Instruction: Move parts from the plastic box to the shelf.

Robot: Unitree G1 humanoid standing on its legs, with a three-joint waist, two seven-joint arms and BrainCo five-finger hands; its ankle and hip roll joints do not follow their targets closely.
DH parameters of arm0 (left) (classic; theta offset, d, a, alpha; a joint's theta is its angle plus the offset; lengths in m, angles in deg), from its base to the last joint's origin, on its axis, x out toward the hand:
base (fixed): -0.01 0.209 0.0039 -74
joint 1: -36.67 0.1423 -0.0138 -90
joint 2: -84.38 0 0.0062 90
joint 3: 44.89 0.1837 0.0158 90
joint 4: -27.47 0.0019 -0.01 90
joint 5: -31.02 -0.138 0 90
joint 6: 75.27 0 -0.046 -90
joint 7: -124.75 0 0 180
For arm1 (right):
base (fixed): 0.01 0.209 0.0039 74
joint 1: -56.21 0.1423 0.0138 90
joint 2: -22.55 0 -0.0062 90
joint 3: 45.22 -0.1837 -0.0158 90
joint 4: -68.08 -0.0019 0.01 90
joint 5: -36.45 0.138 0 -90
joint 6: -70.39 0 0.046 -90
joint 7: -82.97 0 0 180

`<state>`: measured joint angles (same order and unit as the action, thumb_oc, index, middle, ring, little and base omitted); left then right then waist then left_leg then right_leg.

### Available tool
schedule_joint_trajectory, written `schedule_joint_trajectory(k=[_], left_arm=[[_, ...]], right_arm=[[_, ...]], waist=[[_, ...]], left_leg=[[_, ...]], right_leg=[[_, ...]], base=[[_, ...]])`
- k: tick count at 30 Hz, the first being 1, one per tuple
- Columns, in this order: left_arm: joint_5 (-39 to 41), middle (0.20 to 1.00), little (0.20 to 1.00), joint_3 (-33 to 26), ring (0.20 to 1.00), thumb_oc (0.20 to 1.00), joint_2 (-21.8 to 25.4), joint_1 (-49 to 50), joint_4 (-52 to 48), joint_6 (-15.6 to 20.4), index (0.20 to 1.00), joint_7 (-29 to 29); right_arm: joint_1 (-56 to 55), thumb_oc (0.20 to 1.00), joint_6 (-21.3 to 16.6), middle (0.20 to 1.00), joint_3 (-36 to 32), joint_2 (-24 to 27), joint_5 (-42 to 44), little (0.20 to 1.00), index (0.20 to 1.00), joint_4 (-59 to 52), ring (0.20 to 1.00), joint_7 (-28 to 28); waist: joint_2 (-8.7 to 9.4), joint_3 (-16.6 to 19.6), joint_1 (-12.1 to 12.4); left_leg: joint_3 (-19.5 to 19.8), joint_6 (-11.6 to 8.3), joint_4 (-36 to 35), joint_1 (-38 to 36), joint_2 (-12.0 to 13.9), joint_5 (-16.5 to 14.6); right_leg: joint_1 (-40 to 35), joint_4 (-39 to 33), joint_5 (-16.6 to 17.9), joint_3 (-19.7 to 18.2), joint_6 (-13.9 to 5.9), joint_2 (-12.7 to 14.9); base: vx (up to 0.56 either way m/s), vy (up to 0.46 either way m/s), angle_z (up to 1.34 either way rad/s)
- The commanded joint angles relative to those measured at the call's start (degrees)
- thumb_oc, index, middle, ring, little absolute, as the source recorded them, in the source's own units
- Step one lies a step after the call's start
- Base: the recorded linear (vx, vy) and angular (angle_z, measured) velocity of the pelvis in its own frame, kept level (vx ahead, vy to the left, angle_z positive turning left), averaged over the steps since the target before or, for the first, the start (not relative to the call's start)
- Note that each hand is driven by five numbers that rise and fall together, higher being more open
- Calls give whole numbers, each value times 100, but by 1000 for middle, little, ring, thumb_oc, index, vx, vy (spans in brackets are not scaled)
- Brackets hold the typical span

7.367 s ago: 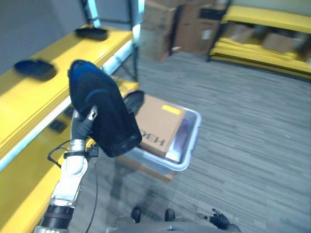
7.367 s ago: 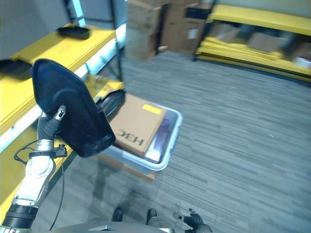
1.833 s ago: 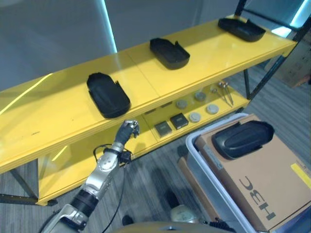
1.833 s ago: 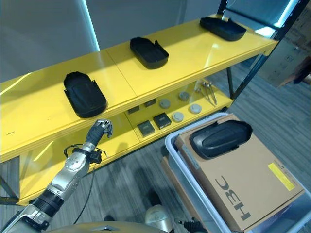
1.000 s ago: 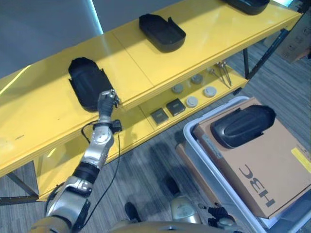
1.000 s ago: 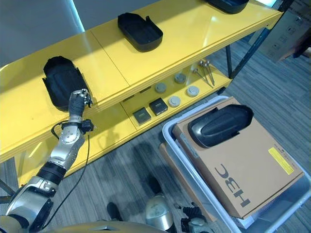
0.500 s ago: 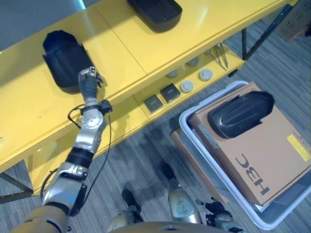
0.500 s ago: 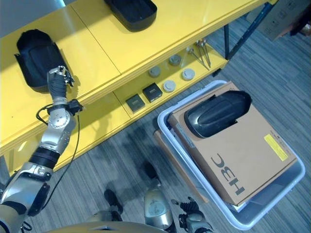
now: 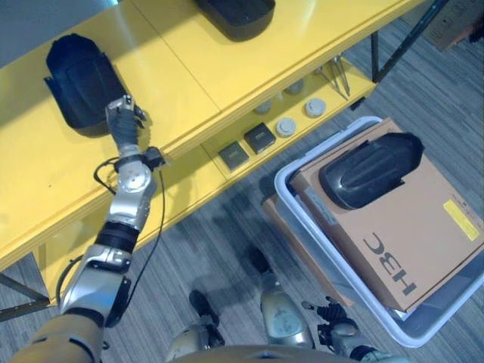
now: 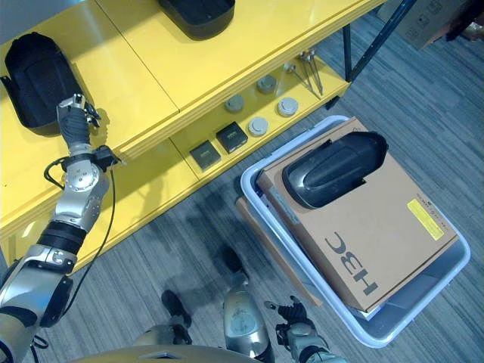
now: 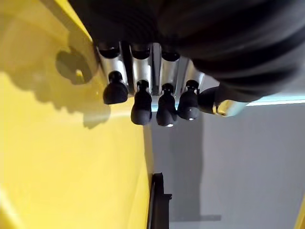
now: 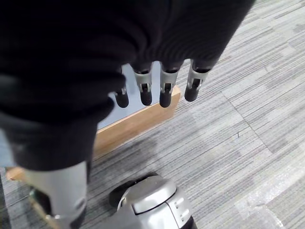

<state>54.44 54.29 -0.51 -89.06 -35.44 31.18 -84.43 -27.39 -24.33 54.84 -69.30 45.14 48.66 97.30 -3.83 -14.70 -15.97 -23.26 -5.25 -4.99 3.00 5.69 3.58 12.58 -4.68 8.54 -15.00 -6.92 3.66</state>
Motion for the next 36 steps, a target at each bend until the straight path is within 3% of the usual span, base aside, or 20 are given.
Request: schedule_joint_trajectory(k=[1,2,3,8,16,19,22,26,28,29,30,31,32,34,36], left_arm=[[-382,533,533,54,533,533,11,355,-556,131,533,291],[-446,956,956,101,956,956,-63,532,-779,112,956,386],[-516,1000,1000,128,1000,1000,-104,701,-984,91,1000,471],[-1065,1000,1000,245,1000,1000,-118,1356,-1684,-10,1000,749],[-1469,1000,1000,473,1000,1000,6,2504,-2420,-159,1000,1361],[-1658,1000,1000,581,1000,1000,144,2673,-2425,-226,1000,1508],[-1936,1000,1000,701,1000,1000,330,2536,-2337,-243,1000,1457],[-2080,1000,1000,756,1000,1000,421,2397,-2268,-198,1000,1352],[-2181,1000,1000,725,1000,1000,573,2260,-2202,-189,1000,1253],[-2215,1000,1000,660,1000,1000,585,2264,-2135,-209,1000,1183],[-2182,1000,1000,582,1000,1000,582,2293,-2099,-225,1000,1157],[-2182,1000,1000,580,1000,1000,581,2295,-2099,-225,1000,1157],[-2155,1000,1000,496,1000,1000,556,2343,-2061,-238,1000,1127],[-1997,1000,1000,151,1000,1000,384,2609,-1923,-241,1000,1016],[-1960,1000,1000,18,1000,1000,325,2729,-1880,-238,1000,986]], right_arm=[[-188,1000,46,1000,-88,122,102,1000,1000,179,1000,78],[-225,1000,57,1000,-145,122,103,1000,1000,190,1000,58],[-259,1000,70,1000,-196,117,104,1000,1000,198,1000,36],[-384,1000,97,1000,-310,76,73,1000,1000,221,1000,-12],[-644,1000,70,1000,-581,-92,262,1000,1000,159,1000,-98],[-785,1000,65,1000,-608,-179,276,1000,1000,196,1000,-133],[-906,1000,89,1000,-615,-279,252,1000,1000,254,1000,-126],[-888,1000,67,1000,-565,-350,274,1000,1000,216,1000,-98],[-965,1000,39,1000,-586,-432,308,1000,1000,218,1000,-68],[-998,1000,9,1000,-626,-458,365,1000,1000,206,1000,-55],[-1012,1000,11,1000,-621,-461,335,1000,1000,204,1000,-48],[-1014,1000,12,1000,-620,-460,334,1000,1000,203,1000,-47],[-1016,1000,25,1000,-583,-433,234,1000,1000,220,1000,-42],[-939,1000,95,1000,-578,-382,9,1000,1000,300,1000,6],[-927,1000,95,1000,-602,-372,-18,1000,1000,310,1000,19]], waist=[[-2,320,121],[5,378,152],[0,448,189],[124,668,336],[495,961,580],[622,928,583],[776,756,402],[820,661,335],[775,582,372],[734,561,388],[718,561,438],[723,558,436],[715,583,482],[709,653,637],[720,698,669]], left_leg=[[577,-137,-1,-337,254,-132],[618,-122,-1,-415,243,-162],[672,-103,-1,-492,223,-195],[814,-17,-1,-756,148,-320],[932,164,-1,-987,-4,-506],[926,240,-1,-918,-98,-521],[856,346,-1,-757,-213,-533],[657,325,-1,-640,-157,-522],[275,329,-1,-620,-67,-475],[28,348,-1,-610,28,-402],[-129,366,-1,-615,81,-349],[-128,365,-1,-621,77,-352],[-153,354,3,-687,83,-466],[-619,390,41,-693,131,-376],[-766,384,53,-705,116,-358]], right_leg=[[-406,273,-536,247,-161,35],[-504,307,-570,300,-157,56],[-599,339,-609,358,-153,76],[-905,491,-738,556,-182,172],[-1227,496,-713,733,-378,403],[-1120,490,-530,693,-513,487],[-684,715,86,392,-763,510],[-369,681,447,273,-808,406],[-147,900,125,1217,-616,340],[-175,1457,-367,1826,-412,226],[-212,1768,-597,2180,-317,246],[-203,1800,-620,2179,-316,253],[-357,1995,-900,2392,-322,323],[-709,2309,-1081,2961,-246,553],[-851,2123,-1064,2963,-279,553]], base=[[60,33,6],[65,33,14],[46,20,24],[13,52,35],[-37,92,15],[-104,138,7],[-158,155,3],[-139,70,-44],[-194,242,-138],[-246,195,-182],[-194,125,-204],[-74,64,-138],[-61,37,-127],[-164,-24,-79],[-60,-66,-110]])
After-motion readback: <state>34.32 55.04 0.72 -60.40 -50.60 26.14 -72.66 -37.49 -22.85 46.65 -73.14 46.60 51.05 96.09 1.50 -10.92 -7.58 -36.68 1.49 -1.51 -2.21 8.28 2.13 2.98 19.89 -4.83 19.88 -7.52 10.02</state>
